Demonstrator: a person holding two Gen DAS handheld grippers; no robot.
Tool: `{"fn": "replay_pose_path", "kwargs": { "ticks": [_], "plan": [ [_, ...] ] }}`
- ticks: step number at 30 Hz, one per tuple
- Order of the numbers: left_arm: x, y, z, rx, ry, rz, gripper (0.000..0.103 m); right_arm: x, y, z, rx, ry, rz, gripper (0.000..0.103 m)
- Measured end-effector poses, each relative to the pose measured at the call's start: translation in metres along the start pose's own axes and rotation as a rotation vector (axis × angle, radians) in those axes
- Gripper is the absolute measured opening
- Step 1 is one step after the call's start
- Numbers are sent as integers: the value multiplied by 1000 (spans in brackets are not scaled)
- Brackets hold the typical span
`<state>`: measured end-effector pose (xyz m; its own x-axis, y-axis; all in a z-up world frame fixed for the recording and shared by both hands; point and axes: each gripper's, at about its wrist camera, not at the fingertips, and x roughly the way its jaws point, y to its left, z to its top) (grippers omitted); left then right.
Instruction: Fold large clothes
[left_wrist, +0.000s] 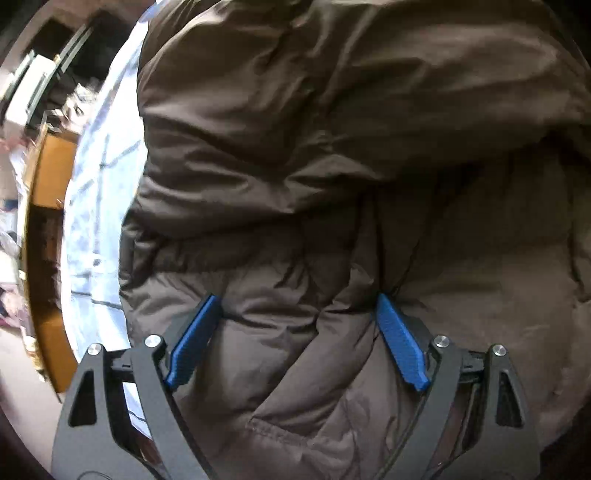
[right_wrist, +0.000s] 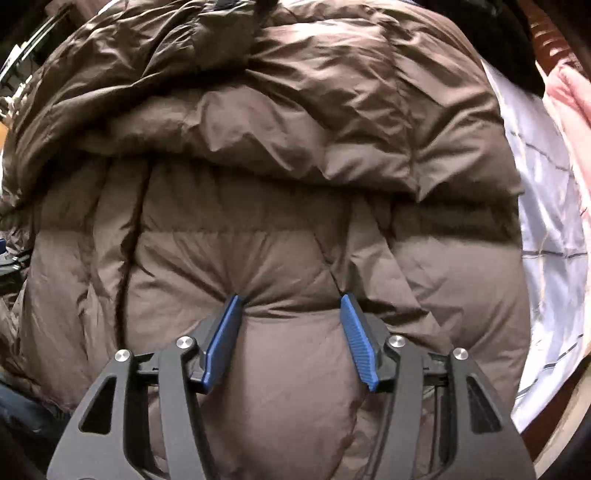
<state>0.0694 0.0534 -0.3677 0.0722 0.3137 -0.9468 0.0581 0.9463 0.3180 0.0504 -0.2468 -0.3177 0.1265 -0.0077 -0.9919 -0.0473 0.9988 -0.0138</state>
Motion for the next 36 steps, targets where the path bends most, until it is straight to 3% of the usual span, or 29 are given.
{"fn": "replay_pose_path", "kwargs": {
  "ticks": [3, 5, 7, 9, 11, 13, 15, 17, 20, 23, 25, 26, 29, 32, 36],
  "plan": [
    [-26, -12, -3, -10, -33, -44, 86, -24, 10, 16, 20, -53, 103, 57],
    [-50, -13, -7, -16, -70, -177, 86, -44, 23, 14, -53, -128, 158, 57],
    [-66, -29, -12, 24, -101, -231, 87, -46, 44, 10, -142, -139, 131, 57],
    [-70, -54, -17, 84, -94, -219, 87, -28, 57, 7, -162, -68, 90, 57],
    [-54, -73, -21, 118, -27, -202, 87, -6, 65, 5, -156, -8, 51, 61],
    [-42, -86, -22, 109, 6, -191, 91, -7, 79, 7, -208, -19, -2, 62],
    [-45, -90, -21, 108, 8, -185, 92, -19, 82, 12, -200, -56, 23, 62],
    [-55, -92, -19, 91, -1, -196, 91, -32, 81, 25, -146, -116, 60, 62],
    [-67, -89, -21, 90, -44, -169, 91, -38, 59, 37, -29, -147, -25, 62],
    [-56, -96, -23, 95, 5, -169, 93, -7, 44, 44, 66, -8, -41, 63],
    [-52, -97, -21, 74, 26, -189, 94, -2, 53, 46, 43, 0, -55, 64],
    [-55, -96, -20, 64, 32, -196, 93, -7, 60, 49, 27, -12, -69, 64],
    [-78, -79, -12, -4, -13, -264, 90, -43, 72, 57, 67, -163, 63, 64],
    [-107, -73, -1, -44, -83, -286, 90, -70, 87, 75, 55, -302, 68, 64],
    [-127, -54, 38, -179, -49, -371, 90, -94, 108, 126, 15, -391, 205, 64]
  ]
}}
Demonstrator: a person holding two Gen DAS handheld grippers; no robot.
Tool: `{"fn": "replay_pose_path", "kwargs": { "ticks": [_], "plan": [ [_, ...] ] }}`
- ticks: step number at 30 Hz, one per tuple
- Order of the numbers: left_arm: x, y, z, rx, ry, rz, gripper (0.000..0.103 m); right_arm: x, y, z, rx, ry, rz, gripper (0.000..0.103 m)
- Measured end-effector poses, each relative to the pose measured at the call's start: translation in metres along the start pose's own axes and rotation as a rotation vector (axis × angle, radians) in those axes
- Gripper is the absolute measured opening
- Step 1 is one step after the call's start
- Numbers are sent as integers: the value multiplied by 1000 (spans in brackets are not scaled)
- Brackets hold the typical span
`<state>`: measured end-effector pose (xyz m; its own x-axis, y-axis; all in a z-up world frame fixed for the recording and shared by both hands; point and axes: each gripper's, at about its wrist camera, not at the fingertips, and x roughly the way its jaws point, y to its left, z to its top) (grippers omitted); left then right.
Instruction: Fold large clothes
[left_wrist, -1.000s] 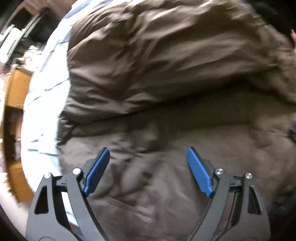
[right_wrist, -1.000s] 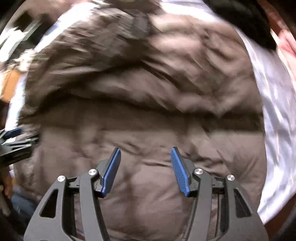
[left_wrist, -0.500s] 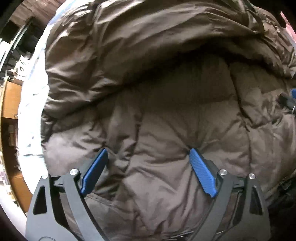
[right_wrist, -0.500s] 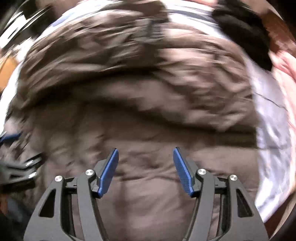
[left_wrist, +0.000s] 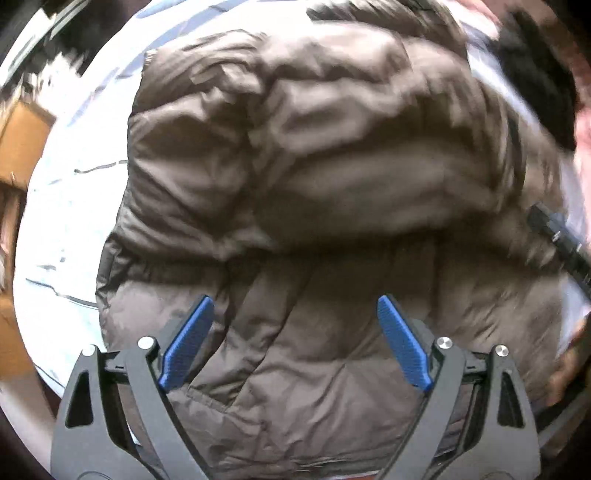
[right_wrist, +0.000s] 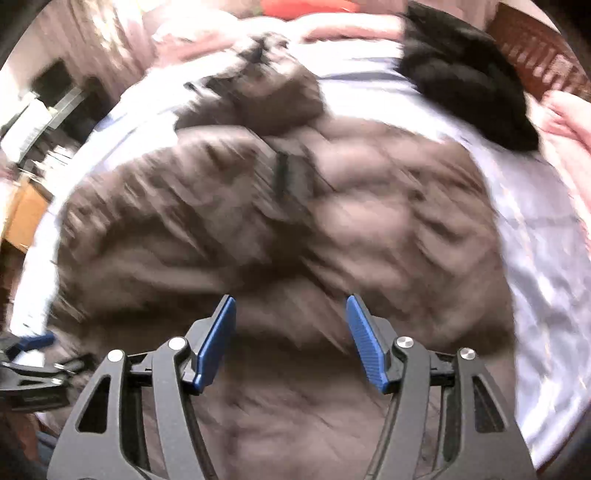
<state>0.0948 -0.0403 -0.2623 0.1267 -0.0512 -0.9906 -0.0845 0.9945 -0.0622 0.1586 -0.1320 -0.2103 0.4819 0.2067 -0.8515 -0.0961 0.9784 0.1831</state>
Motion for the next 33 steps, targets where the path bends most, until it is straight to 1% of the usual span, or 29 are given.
{"fn": "replay_pose_path", "kwargs": {
  "ticks": [1, 2, 3, 4, 5, 6, 7, 8, 9, 10, 11, 12, 13, 14, 15, 16, 17, 18, 19, 21, 22, 23, 24, 25, 28, 30, 31, 32, 33],
  "plan": [
    [-7, -1, 16, -31, 8, -26, 90, 2, -1, 11, -15, -24, 19, 64],
    [-11, -4, 26, -37, 7, -36, 91, -1, 8, 11, -45, -61, 44, 64],
    [-18, -9, 41, -27, -7, -41, 92, 9, 9, 22, -70, -76, 57, 64],
    [-23, -2, 43, -10, -29, -28, 92, 27, 0, 39, -92, -67, 52, 65],
    [-24, -3, 49, 13, -61, 14, 93, 45, 0, 47, -101, -21, 10, 65],
    [-21, -9, 55, 50, -99, 113, 93, 69, -12, 48, -102, 54, -34, 67],
    [-12, 11, 65, 77, -106, 172, 94, 103, -12, 47, -113, 166, -54, 70],
    [-1, 28, 72, 105, -94, 216, 94, 110, -18, 41, -114, 191, -58, 70],
    [15, 28, 77, 119, -48, 234, 94, 109, -19, 43, -103, 180, -57, 70],
    [25, 31, 73, 97, -12, 216, 94, 98, -19, 48, -73, 159, -46, 70],
    [31, 37, 74, 58, 24, 183, 94, 82, -23, 55, -34, 118, -30, 70],
    [38, 42, 80, 11, 54, 142, 94, 64, -24, 69, 6, 56, -2, 70],
    [43, 46, 80, -47, 89, 88, 94, 46, -24, 87, 18, -6, 13, 70],
    [45, 47, 82, -75, 113, 60, 94, 36, -23, 105, 20, -49, 1, 72],
    [47, 47, 83, -95, 134, 33, 94, 28, -23, 125, 24, -92, -29, 76],
    [46, 46, 83, -95, 135, 27, 94, 27, -21, 155, 28, -127, -75, 90],
    [46, 45, 82, -86, 132, 31, 94, 33, -24, 176, 27, -134, -97, 95],
    [45, 41, 81, -71, 128, 42, 94, 46, -25, 204, 21, -135, -124, 95],
    [46, 35, 81, -50, 130, 55, 94, 56, -30, 223, 13, -133, -147, 95],
    [49, 34, 78, -49, 140, 47, 95, 97, -34, 263, -17, -138, -296, 95],
    [50, 34, 75, -57, 146, 38, 97, 117, -35, 279, -24, -123, -362, 95],
    [52, 36, 73, -74, 156, 21, 98, 129, -36, 287, -27, -102, -411, 95],
    [55, 39, 73, -87, 165, 9, 98, 151, -38, 301, -29, -78, -458, 95],
    [58, 41, 73, -90, 172, 3, 99, 165, -39, 306, -31, -67, -479, 95],
    [65, 47, 80, -79, 177, -2, 99, 195, -35, 314, -69, -61, -536, 95],
    [66, 47, 86, -64, 174, 7, 100, 221, -34, 314, -133, -36, -629, 94],
    [65, 43, 90, -55, 174, 12, 100, 225, -35, 308, -148, -13, -646, 84],
    [65, 32, 94, -51, 176, 15, 101, 232, -38, 308, -145, 18, -629, 39],
    [67, 32, 96, -48, 182, 15, 101, 237, -45, 306, -100, 54, -586, 10]
  ]
}}
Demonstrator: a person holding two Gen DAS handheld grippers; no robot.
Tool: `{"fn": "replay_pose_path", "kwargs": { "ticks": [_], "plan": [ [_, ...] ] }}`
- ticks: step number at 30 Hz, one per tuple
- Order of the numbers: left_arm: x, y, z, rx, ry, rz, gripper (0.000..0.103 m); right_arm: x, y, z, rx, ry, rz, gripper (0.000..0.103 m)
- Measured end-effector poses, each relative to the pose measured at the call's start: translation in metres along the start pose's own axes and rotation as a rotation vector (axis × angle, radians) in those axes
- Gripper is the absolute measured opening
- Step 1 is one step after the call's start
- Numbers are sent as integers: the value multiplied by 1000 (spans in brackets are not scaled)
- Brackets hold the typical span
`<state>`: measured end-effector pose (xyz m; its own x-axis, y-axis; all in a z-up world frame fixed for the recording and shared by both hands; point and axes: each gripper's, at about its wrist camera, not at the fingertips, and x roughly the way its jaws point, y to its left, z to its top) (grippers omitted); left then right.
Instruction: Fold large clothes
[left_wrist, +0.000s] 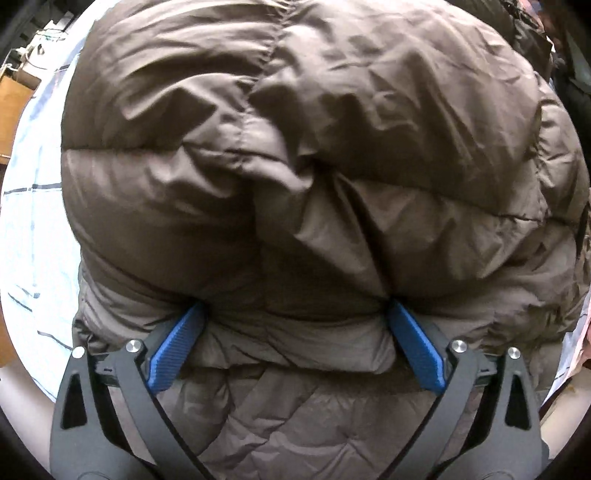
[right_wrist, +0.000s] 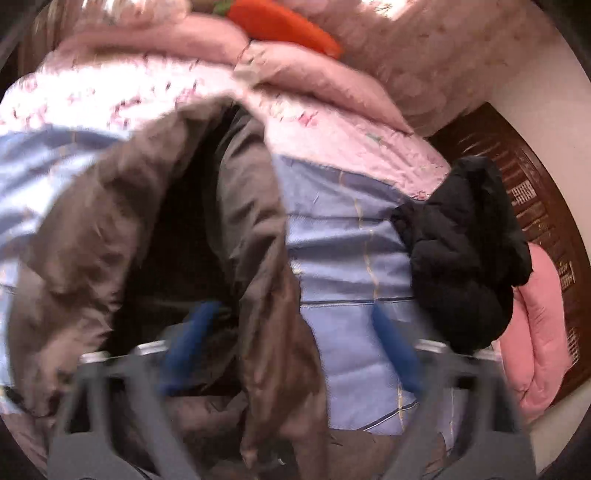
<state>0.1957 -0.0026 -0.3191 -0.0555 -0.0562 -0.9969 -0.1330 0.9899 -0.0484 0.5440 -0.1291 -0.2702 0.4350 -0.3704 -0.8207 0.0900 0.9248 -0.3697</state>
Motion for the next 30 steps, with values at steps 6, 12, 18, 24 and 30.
{"fn": "replay_pose_path", "kwargs": {
  "ticks": [6, 12, 18, 24, 30],
  "plan": [
    [5, -19, 13, -19, 27, -5, 101, -54, -64, -13, 281, -162, 394, 6],
    [3, -9, 20, -60, 23, -32, 101, -160, -151, -94, 225, -393, 942, 6],
    [-4, 20, 17, -198, 31, -141, 101, -188, -214, -243, 19, -374, 1130, 6],
    [-20, 72, 3, -417, 29, -296, 99, -69, -219, -322, 81, 110, 837, 8],
    [-69, 112, -15, -546, -146, -384, 99, -49, -230, -328, 188, 202, 790, 10]
  ]
}}
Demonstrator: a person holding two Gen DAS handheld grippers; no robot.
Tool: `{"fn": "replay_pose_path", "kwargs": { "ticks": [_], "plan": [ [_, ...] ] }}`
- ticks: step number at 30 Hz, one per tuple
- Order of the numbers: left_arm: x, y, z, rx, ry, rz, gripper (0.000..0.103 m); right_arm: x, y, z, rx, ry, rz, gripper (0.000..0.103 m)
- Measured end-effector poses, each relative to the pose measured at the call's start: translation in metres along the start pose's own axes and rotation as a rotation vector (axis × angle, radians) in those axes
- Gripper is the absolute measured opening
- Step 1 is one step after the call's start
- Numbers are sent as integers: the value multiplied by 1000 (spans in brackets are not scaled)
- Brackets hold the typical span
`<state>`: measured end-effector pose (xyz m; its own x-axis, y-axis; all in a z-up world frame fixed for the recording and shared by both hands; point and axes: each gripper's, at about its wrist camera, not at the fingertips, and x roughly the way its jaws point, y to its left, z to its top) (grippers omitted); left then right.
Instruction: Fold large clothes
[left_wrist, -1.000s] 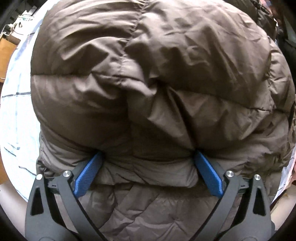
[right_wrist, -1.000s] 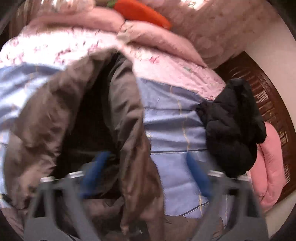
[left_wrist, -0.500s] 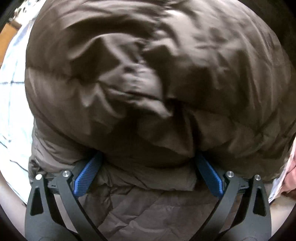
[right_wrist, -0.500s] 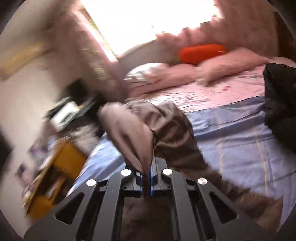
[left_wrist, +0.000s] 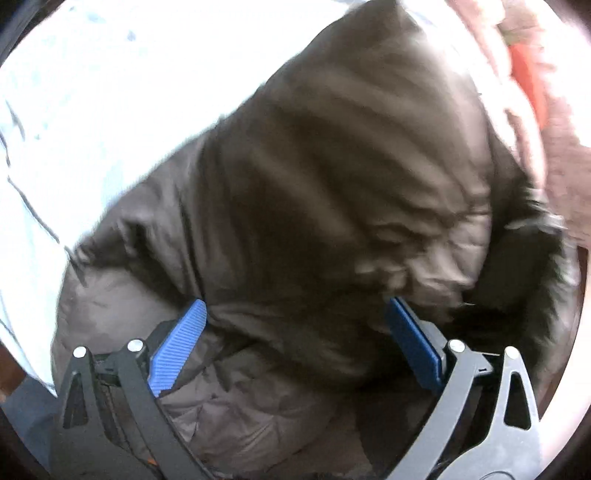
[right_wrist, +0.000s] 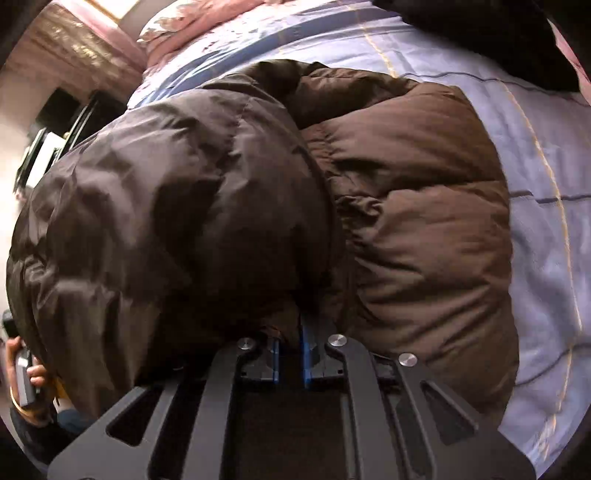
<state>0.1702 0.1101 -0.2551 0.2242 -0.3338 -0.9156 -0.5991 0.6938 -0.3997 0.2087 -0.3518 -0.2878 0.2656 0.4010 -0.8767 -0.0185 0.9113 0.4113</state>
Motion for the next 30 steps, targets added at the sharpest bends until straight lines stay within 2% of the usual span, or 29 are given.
{"fn": "replay_pose_path", "kwargs": {
  "ticks": [1, 4, 6, 7, 9, 10, 11, 13, 14, 17, 18, 19, 20, 21, 22, 23, 25, 27, 30],
  "plan": [
    [-6, -6, 0, 35, -29, 1, 98, -7, 5, -1, -22, -14, 9, 10],
    [-40, -49, -11, 282, -205, -22, 98, -24, 27, -2, -159, -67, -4, 14],
    [-56, -75, -25, 426, -307, 7, 98, -39, 39, -11, -258, -118, -47, 19],
    [-58, -91, -33, 487, -339, 28, 98, -43, 43, -13, -301, -136, -73, 26],
    [-53, -111, -45, 587, -348, 84, 98, -53, 54, -22, -407, -171, -150, 60],
    [-48, -114, -57, 585, -348, 93, 98, -56, 55, -25, -464, -181, -177, 85],
    [-43, -112, -57, 577, -343, 93, 98, -62, 57, -32, -537, -175, -201, 102],
    [-29, -118, -60, 563, -304, 69, 98, -75, 54, -39, -579, -196, -225, 102],
    [-21, -121, -55, 557, -281, 62, 98, -90, 44, -38, -539, -209, -169, 102],
    [-8, -128, -65, 572, -232, 124, 98, -121, 18, -23, -304, -331, 2, 99],
    [2, -128, -70, 593, -206, 162, 98, -121, 19, -15, -253, -365, 68, 93],
    [11, -133, -78, 603, -190, 187, 98, -121, 20, -14, -230, -376, 122, 71],
    [17, -134, -85, 616, -177, 209, 98, -111, 30, -12, -236, -356, 153, 55],
    [26, -135, -93, 639, -169, 246, 98, -98, 40, -12, -260, -328, 142, 47],
    [31, -135, -99, 658, -167, 270, 98, -87, 49, -13, -285, -300, 125, 31],
    [42, -136, -108, 698, -163, 321, 98, -69, 63, -16, -323, -259, 109, 22],
    [55, -135, -117, 739, -161, 386, 99, -41, 84, -21, -361, -191, 80, 22],
    [71, -129, -120, 750, -131, 444, 99, -8, 93, -23, -354, -133, 13, 22],
    [86, -116, -108, 685, -69, 434, 101, 41, 93, -20, -334, -67, -89, 21]
  ]
}}
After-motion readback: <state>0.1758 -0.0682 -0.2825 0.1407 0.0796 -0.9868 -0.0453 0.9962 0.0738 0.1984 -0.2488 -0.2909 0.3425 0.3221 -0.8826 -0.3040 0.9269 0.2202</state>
